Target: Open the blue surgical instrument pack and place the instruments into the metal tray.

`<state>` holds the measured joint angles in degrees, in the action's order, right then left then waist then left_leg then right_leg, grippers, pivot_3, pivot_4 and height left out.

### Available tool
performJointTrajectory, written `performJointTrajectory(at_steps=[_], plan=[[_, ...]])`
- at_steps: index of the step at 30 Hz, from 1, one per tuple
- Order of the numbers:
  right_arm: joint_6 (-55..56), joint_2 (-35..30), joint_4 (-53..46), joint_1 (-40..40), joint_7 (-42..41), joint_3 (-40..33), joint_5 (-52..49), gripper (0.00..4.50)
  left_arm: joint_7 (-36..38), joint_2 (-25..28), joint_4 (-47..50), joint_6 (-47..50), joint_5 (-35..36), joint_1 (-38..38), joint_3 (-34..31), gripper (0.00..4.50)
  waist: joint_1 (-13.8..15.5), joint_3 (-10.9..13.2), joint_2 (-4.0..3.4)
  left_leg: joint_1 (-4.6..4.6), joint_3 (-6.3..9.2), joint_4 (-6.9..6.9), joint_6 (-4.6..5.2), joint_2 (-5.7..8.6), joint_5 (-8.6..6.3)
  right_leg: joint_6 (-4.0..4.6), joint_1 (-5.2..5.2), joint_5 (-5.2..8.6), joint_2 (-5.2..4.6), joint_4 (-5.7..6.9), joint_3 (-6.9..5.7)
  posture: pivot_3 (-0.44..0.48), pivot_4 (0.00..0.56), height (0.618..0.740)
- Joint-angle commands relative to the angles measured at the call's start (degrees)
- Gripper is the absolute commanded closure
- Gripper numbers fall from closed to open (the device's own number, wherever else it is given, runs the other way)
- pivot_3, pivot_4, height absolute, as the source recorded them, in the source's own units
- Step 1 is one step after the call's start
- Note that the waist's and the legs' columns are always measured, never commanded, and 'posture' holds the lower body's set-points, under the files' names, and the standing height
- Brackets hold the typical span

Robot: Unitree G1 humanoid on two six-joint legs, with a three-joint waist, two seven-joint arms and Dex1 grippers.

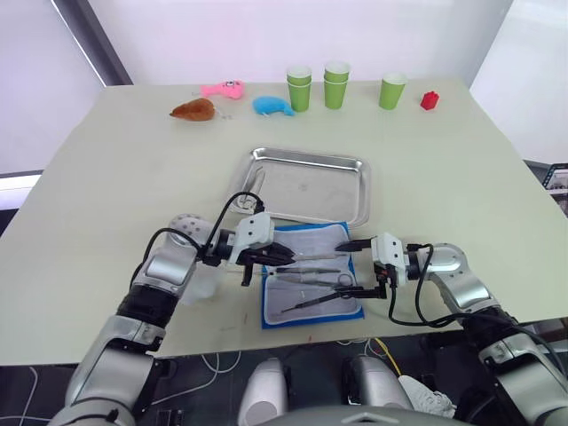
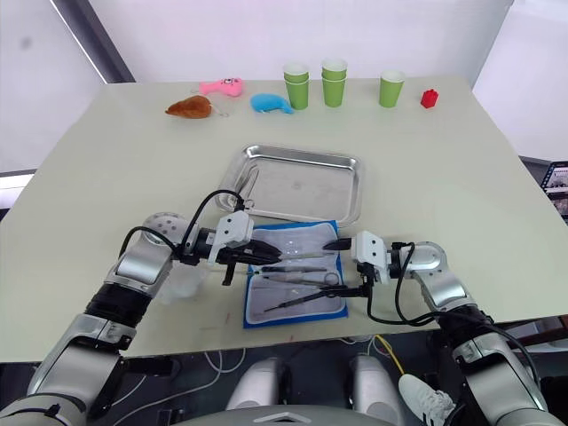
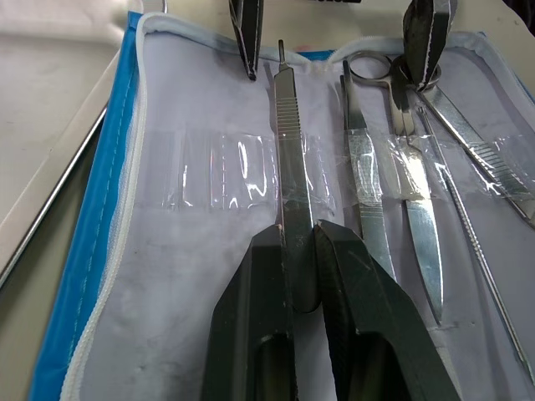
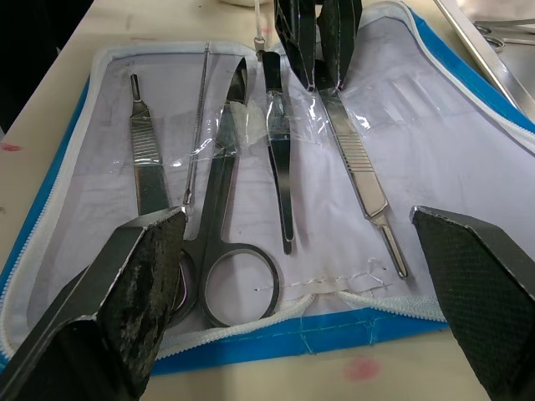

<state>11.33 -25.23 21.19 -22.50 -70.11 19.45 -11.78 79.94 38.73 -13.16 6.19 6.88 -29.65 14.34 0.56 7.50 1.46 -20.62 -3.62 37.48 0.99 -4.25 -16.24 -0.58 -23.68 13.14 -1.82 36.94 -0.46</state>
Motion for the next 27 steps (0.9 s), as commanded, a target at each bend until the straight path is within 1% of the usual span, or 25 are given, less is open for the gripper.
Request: performJointTrajectory(at_steps=[1, 8, 14, 22, 24, 27], plan=[[-2.8, -0.9, 3.4, 2.6, 0.0, 3.7, 5.9, 0.00, 1.4, 3.1, 3.7, 3.7, -0.6, -3.1, -0.1, 4.41, 0.0, 0.0, 0.00, 0.00, 0.01, 0.00, 0.00, 0.00, 0.00, 0.01, 0.00, 0.00, 0.00, 0.00, 0.00, 0.000, 0.150, 0.739], [-3.1, -0.4, 3.4, 2.6, 0.6, 3.9, 6.0, 0.00, 2.4, 6.6, 9.9, 11.3, -0.8, -4.7, 1.0, 4.41, -0.5, 0.0, 0.00, 0.01, 0.02, 0.00, 0.00, -0.01, 0.00, 0.02, 0.00, 0.01, 0.06, 0.01, 0.05, 0.000, 0.150, 0.739], [-3.2, -0.3, 3.4, 2.8, 0.8, 3.9, 6.0, 0.00, 2.7, 9.3, 13.1, 14.7, -1.0, -4.5, 1.1, 4.41, -1.1, 0.0, 0.00, 0.00, 0.04, 0.00, 0.00, -0.01, 0.00, 0.01, 0.00, 0.01, 0.08, 0.02, 0.09, 0.000, 0.150, 0.739], [-3.3, -0.3, 3.2, 2.9, 0.8, 3.9, 5.9, 0.00, 3.6, 13.0, 15.1, 15.8, 0.1, -3.5, -0.2, 4.41, -1.2, 0.0, 0.00, 0.01, 0.02, 0.00, 0.00, -0.01, 0.00, 0.02, -0.01, 0.02, 0.08, 0.02, 0.13, 0.000, 0.150, 0.739], [-3.2, -0.3, 3.4, 2.9, 0.7, 3.9, 5.9, 0.00, 4.0, 13.7, 15.0, 14.0, 0.4, -3.1, -0.6, 4.41, -1.2, 0.0, 0.00, 0.00, 0.03, 0.00, 0.00, -0.01, 0.00, 0.02, -0.01, 0.02, 0.09, 0.02, 0.12, 0.000, 0.150, 0.739], [-3.2, -0.2, 3.5, 2.9, 0.7, 4.0, 6.0, 0.00, 4.5, 15.3, 15.3, 14.2, 1.0, -2.6, -1.3, 4.41, -1.2, 0.0, 0.00, 0.01, 0.00, 0.00, 0.00, -0.01, 0.00, 0.06, -0.01, 0.04, 0.09, 0.02, 0.15, 0.000, 0.150, 0.739]])
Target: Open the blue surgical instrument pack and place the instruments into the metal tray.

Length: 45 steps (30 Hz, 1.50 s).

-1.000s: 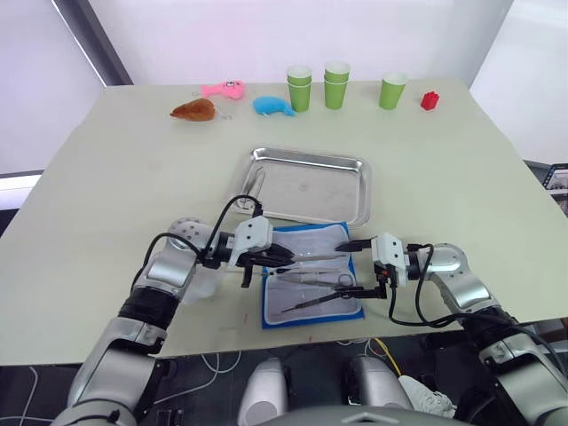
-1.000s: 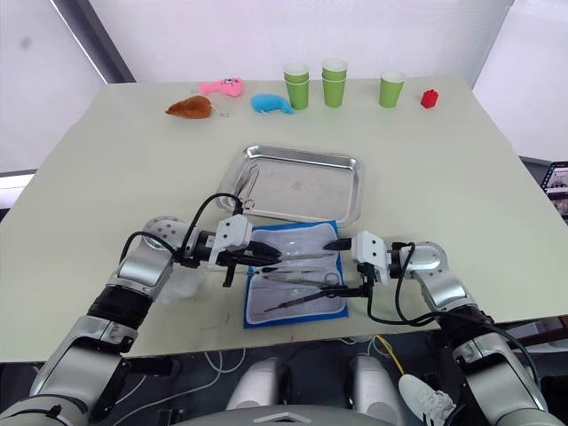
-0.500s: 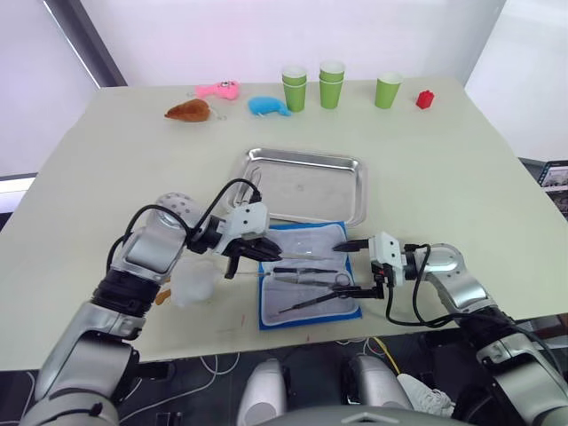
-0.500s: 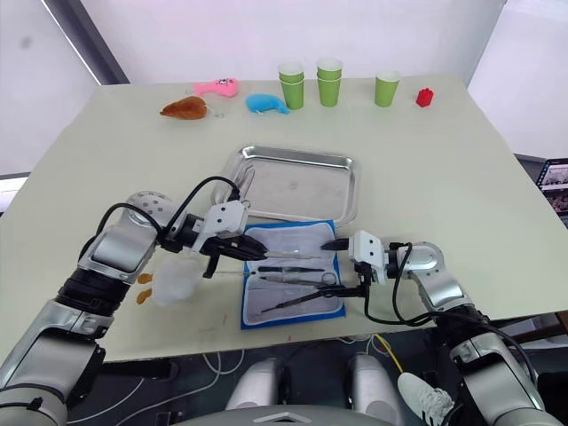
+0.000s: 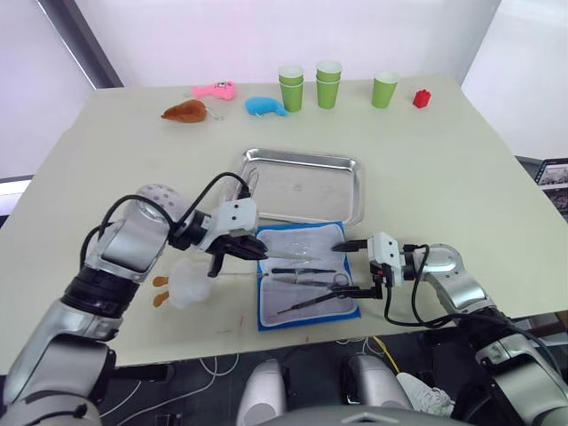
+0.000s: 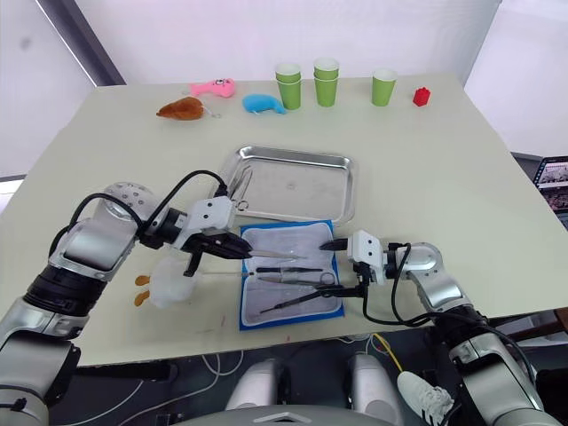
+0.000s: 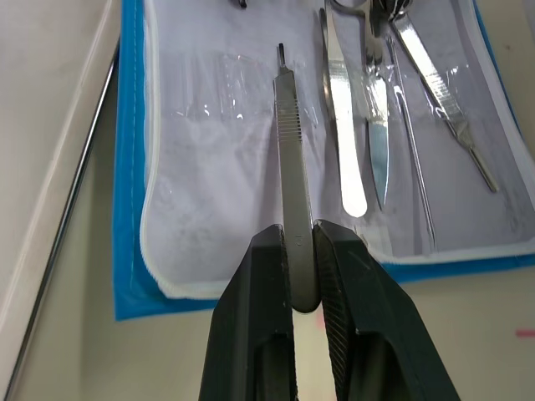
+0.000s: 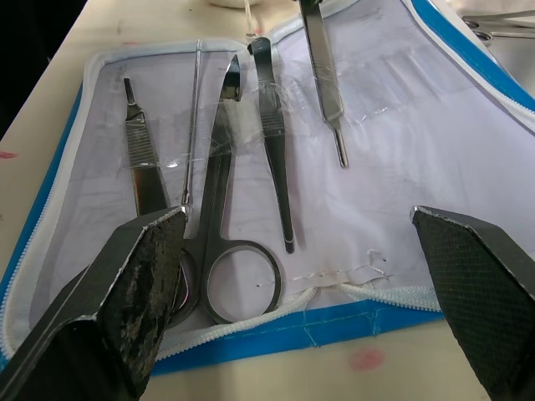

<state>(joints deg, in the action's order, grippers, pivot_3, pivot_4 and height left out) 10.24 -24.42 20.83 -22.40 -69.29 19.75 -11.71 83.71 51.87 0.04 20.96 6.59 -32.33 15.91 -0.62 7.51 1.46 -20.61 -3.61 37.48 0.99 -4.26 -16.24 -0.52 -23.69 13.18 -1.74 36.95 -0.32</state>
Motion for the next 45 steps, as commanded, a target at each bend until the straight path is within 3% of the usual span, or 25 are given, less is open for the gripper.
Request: performJointTrajectory(at_steps=[1, 18, 22, 27, 33, 37, 45], plan=[[-2.0, -0.9, 3.9, 2.7, -0.1, 3.7, 5.9, 0.00, 1.2, 3.3, 2.3, -0.6, 1.6, 0.3, -3.4, 4.41, 0.0, 0.0, 0.01, 0.00, 0.01, 0.00, 0.00, 0.00, 0.00, 0.11, 0.00, 0.06, 0.00, 0.00, 0.00, 0.000, 0.150, 0.739], [-1.7, -0.4, 4.2, 2.8, -0.2, 3.8, 5.9, 0.00, 5.6, 15.5, 6.7, 2.6, 6.0, 4.3, -9.0, 4.41, -0.2, 0.0, 0.04, 0.05, -0.03, -0.01, 0.00, -0.03, 0.00, 0.12, -0.02, 0.08, 0.04, 0.04, 0.04, 0.000, 0.150, 0.739], [-1.7, -0.5, 4.2, 2.9, -0.3, 3.7, 5.9, 0.00, 4.5, 15.9, 7.5, 6.3, 9.5, 4.0, -11.6, 4.41, 0.0, 0.0, 0.07, 0.08, -0.05, -0.03, 0.00, -0.03, 0.00, 0.13, -0.02, 0.08, 0.05, 0.04, 0.06, 0.000, 0.150, 0.739], [-1.6, -0.5, 4.3, 2.5, -0.5, 3.8, 6.0, 0.00, -2.1, 12.2, 7.8, 9.3, 11.5, 3.8, -14.2, 4.41, 0.0, 0.0, 0.07, 0.10, -0.09, -0.03, 0.00, -0.03, 0.00, 0.13, -0.02, 0.08, 0.04, 0.06, 0.10, 0.000, 0.150, 0.739], [-1.6, -0.4, 4.4, 2.4, -0.5, 3.8, 6.0, 0.00, -17.1, 2.4, 10.8, 17.0, 13.0, 3.2, -17.3, 4.41, -0.1, 0.0, 0.10, 0.10, -0.11, -0.02, 0.00, -0.03, 0.00, 0.06, -0.01, 0.03, 0.04, 0.10, 0.13, 0.000, 0.150, 0.739], [-1.7, -0.6, 4.2, 2.6, -0.5, 3.7, 6.0, 0.00, -31.2, -3.5, 11.1, 27.4, 10.3, 0.5, -18.4, 4.41, -0.1, 0.0, 0.15, 0.10, -0.06, 0.00, 0.00, -0.02, 0.00, -0.08, -0.01, -0.05, 0.06, 0.12, 0.11, 0.000, 0.150, 0.739], [-1.7, -0.6, 4.3, 2.7, -0.4, 3.7, 6.1, 0.00, -45.9, -12.2, 9.6, 39.2, 9.9, -4.4, -18.5, 4.41, -0.1, 0.0, 0.16, 0.10, -0.01, 0.00, -0.01, -0.01, 0.00, -0.10, 0.01, -0.06, 0.11, 0.12, 0.15, 0.000, 0.150, 0.739]])
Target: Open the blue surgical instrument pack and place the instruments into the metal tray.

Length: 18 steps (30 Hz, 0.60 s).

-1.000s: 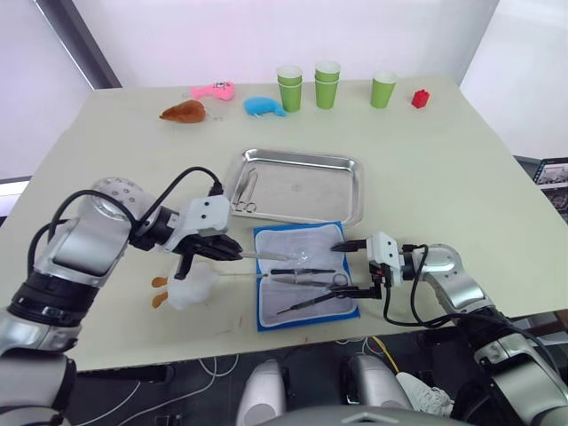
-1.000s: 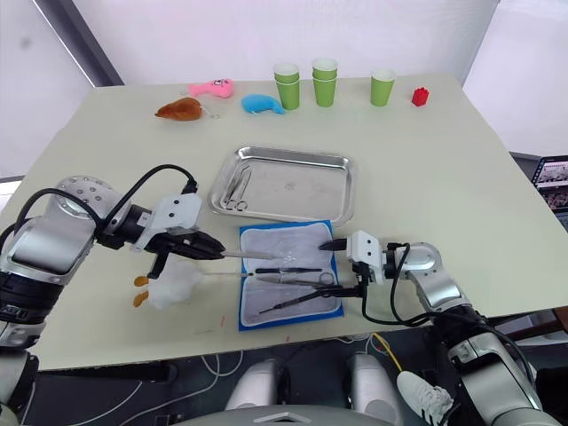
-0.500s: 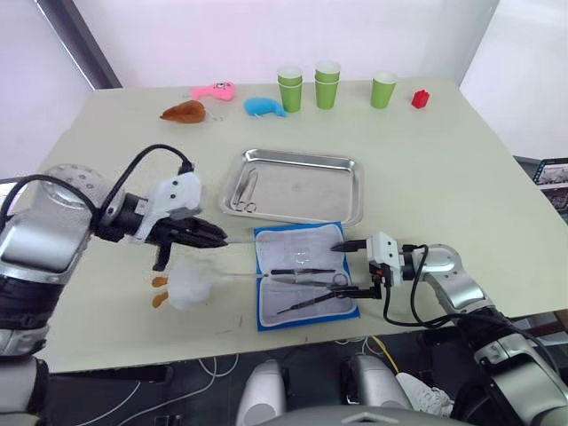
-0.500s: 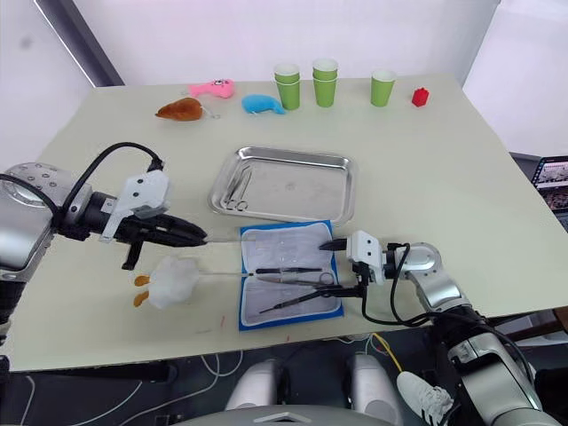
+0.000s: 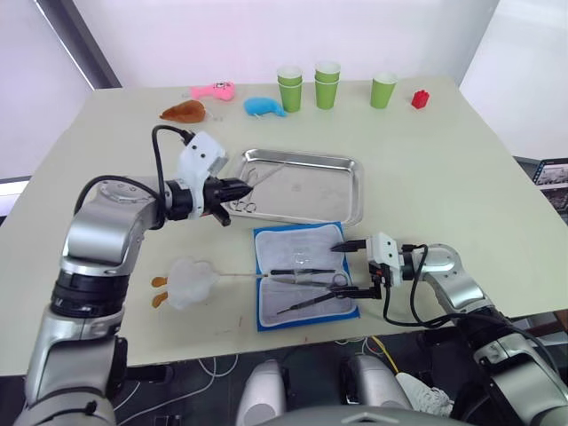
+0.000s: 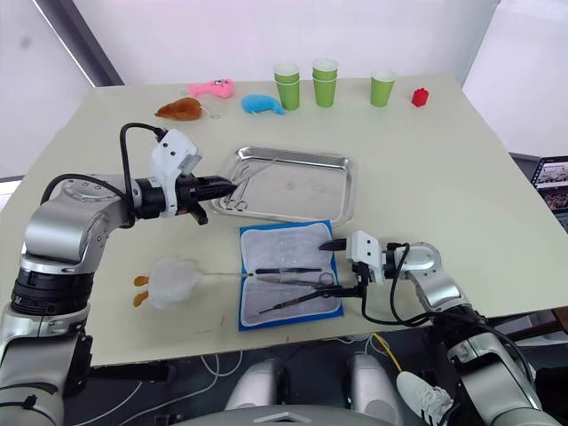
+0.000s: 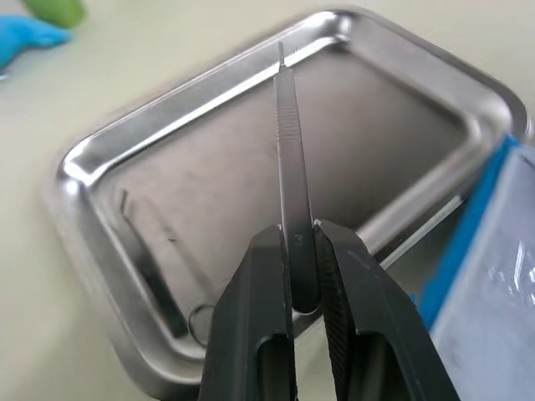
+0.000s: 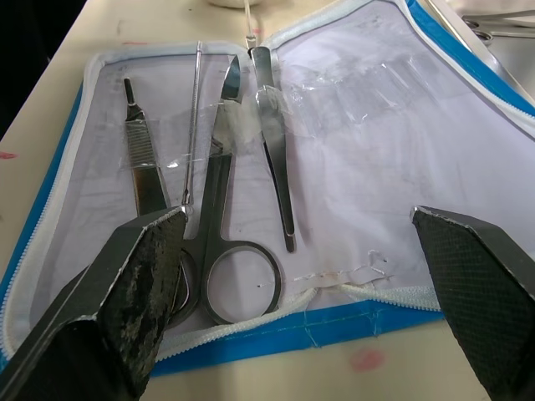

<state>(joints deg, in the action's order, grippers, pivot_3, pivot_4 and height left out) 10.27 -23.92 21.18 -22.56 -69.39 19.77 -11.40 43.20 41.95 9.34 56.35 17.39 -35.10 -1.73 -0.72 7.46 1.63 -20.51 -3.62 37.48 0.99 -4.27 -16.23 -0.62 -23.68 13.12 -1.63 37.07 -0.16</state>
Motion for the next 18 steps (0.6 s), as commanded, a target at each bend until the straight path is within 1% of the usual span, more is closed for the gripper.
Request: performJointTrajectory(at_steps=[1, 6, 11, 15, 17, 18], plan=[[-1.7, -1.0, 4.0, 2.7, -0.3, 3.7, 5.8, 0.00, -7.6, -4.4, 0.5, 4.9, -0.9, -1.9, -0.9, 4.41, 0.0, 0.0, 0.00, 0.01, 0.00, 0.00, 0.00, 0.01, 0.00, 0.00, 0.01, 0.00, 0.00, 0.00, 0.01, 0.000, 0.150, 0.739], [-1.6, -0.7, 4.3, 2.4, -0.1, 3.7, 6.0, 0.00, -20.3, -14.8, -2.1, 4.6, -4.4, -2.6, -1.5, 4.41, 0.0, 0.0, 0.08, 0.01, 0.08, 0.03, -0.01, 0.04, 0.01, -0.01, 0.07, -0.01, 0.00, 0.02, 0.00, 0.000, 0.150, 0.739], [-1.4, -0.5, 4.5, 2.5, 0.1, 3.7, 6.1, 0.00, -29.9, -21.6, -6.7, 0.6, -8.2, -3.0, -1.5, 4.41, -0.2, 0.0, 0.08, 0.05, 0.11, 0.04, -0.01, 0.04, 0.01, 0.00, 0.06, -0.01, 0.03, 0.10, 0.04, 0.000, 0.150, 0.739], [-1.2, -0.4, 4.8, 2.4, 0.2, 3.6, 6.1, 0.00, -34.2, -24.7, -10.4, -1.8, -10.4, -2.7, -0.8, 4.41, -0.2, 0.0, 0.12, 0.11, 0.14, 0.04, -0.02, 0.06, 0.01, 0.00, 0.16, -0.02, 0.01, 0.09, 0.01, 0.000, 0.150, 0.739], [-1.2, -0.3, 4.9, 2.3, 0.3, 3.6, 6.2, 0.00, -35.7, -25.8, -12.7, -3.7, -11.4, -2.8, -0.8, 4.41, -0.2, 0.0, 0.12, 0.13, 0.12, 0.04, -0.02, 0.06, 0.01, 0.00, 0.16, -0.02, 0.01, 0.10, 0.03, 0.000, 0.150, 0.739], [-1.1, -0.2, 4.9, 2.3, 0.3, 3.6, 6.2, 0.00, -35.2, -25.7, -14.1, -4.8, -11.4, -3.0, -0.4, 4.41, -0.1, 0.0, 0.12, 0.14, 0.12, 0.04, -0.02, 0.06, 0.01, 0.00, 0.16, -0.02, 0.01, 0.10, 0.03, 0.000, 0.150, 0.739]])
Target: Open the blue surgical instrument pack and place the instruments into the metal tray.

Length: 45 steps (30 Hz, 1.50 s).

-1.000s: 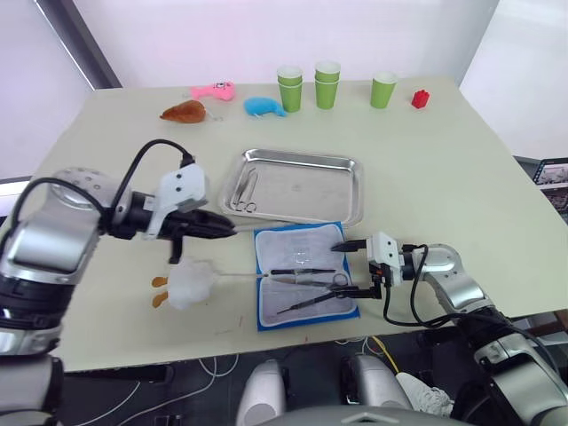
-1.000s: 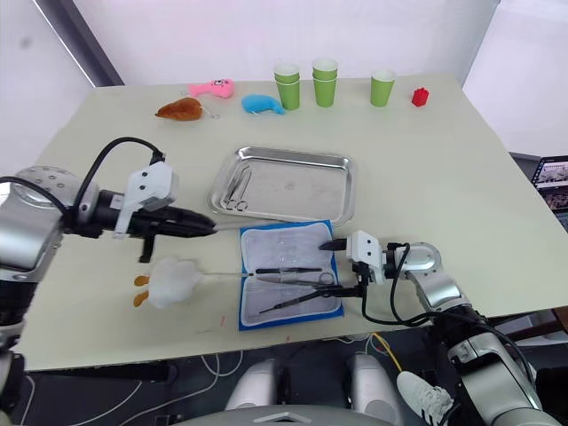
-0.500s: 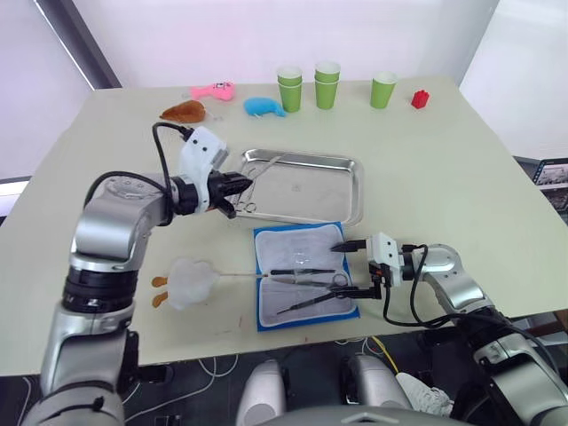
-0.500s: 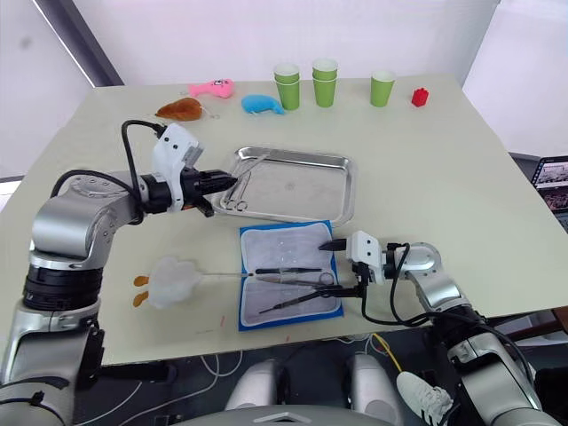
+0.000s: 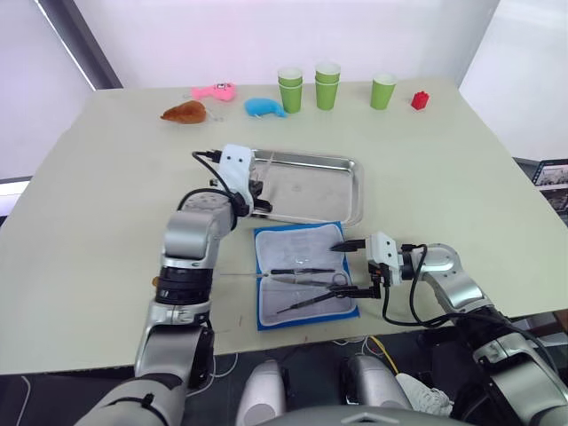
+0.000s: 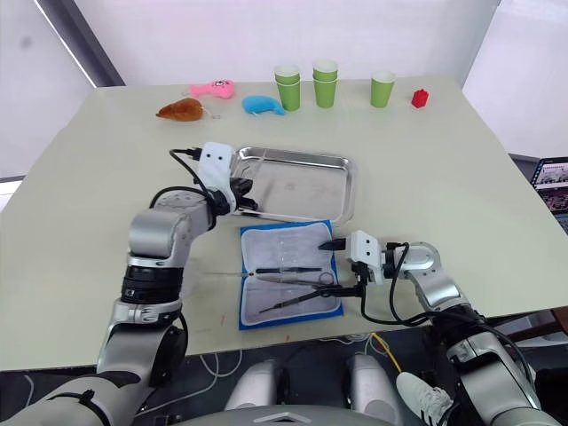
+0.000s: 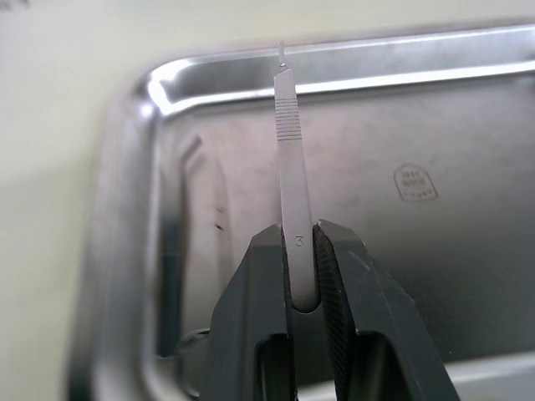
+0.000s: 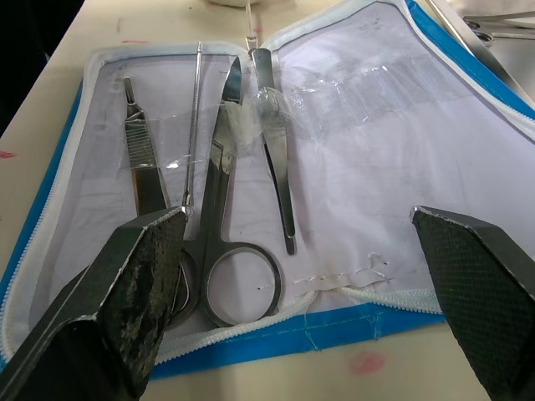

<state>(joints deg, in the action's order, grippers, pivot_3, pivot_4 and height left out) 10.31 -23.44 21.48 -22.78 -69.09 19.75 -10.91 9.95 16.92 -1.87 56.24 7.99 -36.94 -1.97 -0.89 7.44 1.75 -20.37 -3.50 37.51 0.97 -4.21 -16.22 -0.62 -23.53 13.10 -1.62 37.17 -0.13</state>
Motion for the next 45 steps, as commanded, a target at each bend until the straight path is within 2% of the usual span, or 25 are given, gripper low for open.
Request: performJointTrajectory(at_steps=[1, 11, 13, 14, 15, 16, 17, 20, 27, 31, 37, 40, 45], plan=[[-1.2, -0.6, 4.6, 2.6, 0.1, 3.6, 5.7, 0.00, -2.7, -1.1, -5.0, -6.7, -2.4, -1.7, -0.5, 4.41, 0.0, 0.0, 0.00, 0.02, 0.02, -0.01, 0.00, 0.00, 0.00, 0.01, 0.00, 0.00, 0.01, 0.01, -0.01, 0.000, 0.150, 0.739], [-1.0, -0.4, 4.7, 2.6, 0.5, 3.6, 5.9, 0.00, -3.5, -2.7, -13.3, -11.1, -2.6, -4.6, -1.3, 4.41, 0.0, 0.0, 0.00, 0.04, 0.00, -0.01, 0.00, 0.00, 0.00, 0.00, 0.01, 0.00, 0.01, 0.03, -0.01, 0.000, 0.150, 0.739], [-0.9, -0.5, 4.7, 2.6, 0.5, 3.5, 5.8, 0.00, -3.4, -2.6, -13.6, -11.3, -2.7, -4.8, -1.3, 3.53, 0.0, 0.0, 0.00, 0.04, 0.01, -0.02, 0.00, 0.00, 0.00, 0.00, 0.01, 0.00, 0.02, 0.03, -0.01, 0.000, 0.150, 0.739], [-0.9, -0.5, 4.7, 2.6, 0.5, 3.5, 5.8, 0.00, -3.5, -2.6, -13.7, -11.4, -2.8, -4.8, -1.2, 3.36, 0.0, 0.0, 0.00, 0.03, 0.01, -0.02, 0.00, 0.00, 0.00, 0.00, 0.01, 0.00, 0.01, 0.03, -0.01, 0.000, 0.150, 0.739], [-0.9, -0.6, 4.7, 2.6, 0.6, 3.5, 5.8, 0.00, -3.6, -2.5, -13.7, -11.4, -2.9, -4.7, -1.1, 2.64, 0.0, 0.0, 0.00, 0.03, 0.01, -0.02, -0.01, 0.00, 0.00, 0.00, 0.01, 0.00, 0.01, 0.03, -0.02, 0.000, 0.150, 0.739], [-0.9, -0.6, 4.7, 2.6, 0.6, 3.5, 5.8, 0.00, -3.8, -2.6, -13.6, -11.3, -3.0, -4.7, -1.1, 2.35, 0.0, 0.0, 0.00, 0.03, 0.01, -0.02, -0.01, 0.00, 0.00, 0.00, 0.01, 0.00, 0.01, 0.03, -0.02, 0.000, 0.150, 0.739], [-0.9, -0.6, 4.6, 2.7, 0.6, 3.5, 5.8, 0.00, -4.0, -2.6, -13.5, -11.2, -3.0, -4.7, -1.2, 1.73, 0.0, 0.0, 0.00, 0.03, 0.01, -0.02, -0.01, 0.00, 0.00, 0.00, 0.01, 0.00, 0.01, 0.03, -0.02, 0.000, 0.150, 0.739], [-0.8, -0.6, 4.9, 2.6, 0.6, 3.4, 5.8, 0.00, -4.2, -2.6, -12.6, -10.8, -2.6, -4.7, -1.4, 0.40, 0.0, 0.0, 0.00, 0.04, 0.01, -0.02, -0.01, 0.00, 0.00, 0.00, 0.01, 0.00, 0.01, 0.03, -0.02, 0.000, 0.150, 0.739], [-0.7, -0.5, 5.0, 2.5, 0.7, 3.4, 5.8, 0.00, -0.8, -0.7, -6.4, -11.4, -1.6, -2.9, -0.9, 0.40, 0.0, 0.0, 0.00, 0.03, 0.01, -0.02, -0.01, 0.00, 0.00, 0.00, 0.01, 0.00, 0.01, 0.03, -0.02, 0.000, 0.150, 0.739], [-0.7, -0.4, 5.1, 2.5, 0.7, 3.4, 5.8, 0.00, 5.6, 2.6, -2.3, -15.8, -1.1, -0.1, 0.9, 0.40, -0.1, 0.0, 0.00, 0.07, -0.01, -0.06, -0.01, -0.01, 0.00, 0.01, 0.01, 0.00, 0.01, 0.03, 0.00, 0.000, 0.150, 0.739], [-0.4, -0.2, 5.5, 2.5, 0.7, 3.5, 5.8, 0.00, 23.8, 9.3, 2.4, -30.8, 3.5, 5.8, 1.3, 0.40, 0.0, 0.0, -0.01, 0.09, -0.04, -0.07, -0.03, -0.01, 0.01, 0.02, 0.01, 0.01, -0.02, 0.04, 0.00, 0.000, 0.150, 0.739], [-0.3, -0.1, 5.7, 2.4, 0.4, 3.6, 5.9, 0.00, 35.5, 15.0, 3.4, -34.8, 7.0, 8.8, 0.7, 0.40, -0.2, 0.0, -0.02, 0.12, -0.06, -0.08, -0.03, -0.03, 0.01, 0.03, 0.01, 0.02, 0.00, 0.05, 0.02, 0.000, 0.150, 0.739], [-0.2, 0.4, 6.0, 2.3, 0.4, 3.8, 6.0, 0.00, 46.9, 19.2, 3.2, -39.9, 12.2, 11.5, -0.7, 0.40, 0.1, 0.0, 0.00, 0.21, -0.12, -0.11, -0.02, -0.04, 0.01, 0.22, 0.01, 0.13, 0.00, 0.10, 0.06, 0.000, 0.150, 0.739]])
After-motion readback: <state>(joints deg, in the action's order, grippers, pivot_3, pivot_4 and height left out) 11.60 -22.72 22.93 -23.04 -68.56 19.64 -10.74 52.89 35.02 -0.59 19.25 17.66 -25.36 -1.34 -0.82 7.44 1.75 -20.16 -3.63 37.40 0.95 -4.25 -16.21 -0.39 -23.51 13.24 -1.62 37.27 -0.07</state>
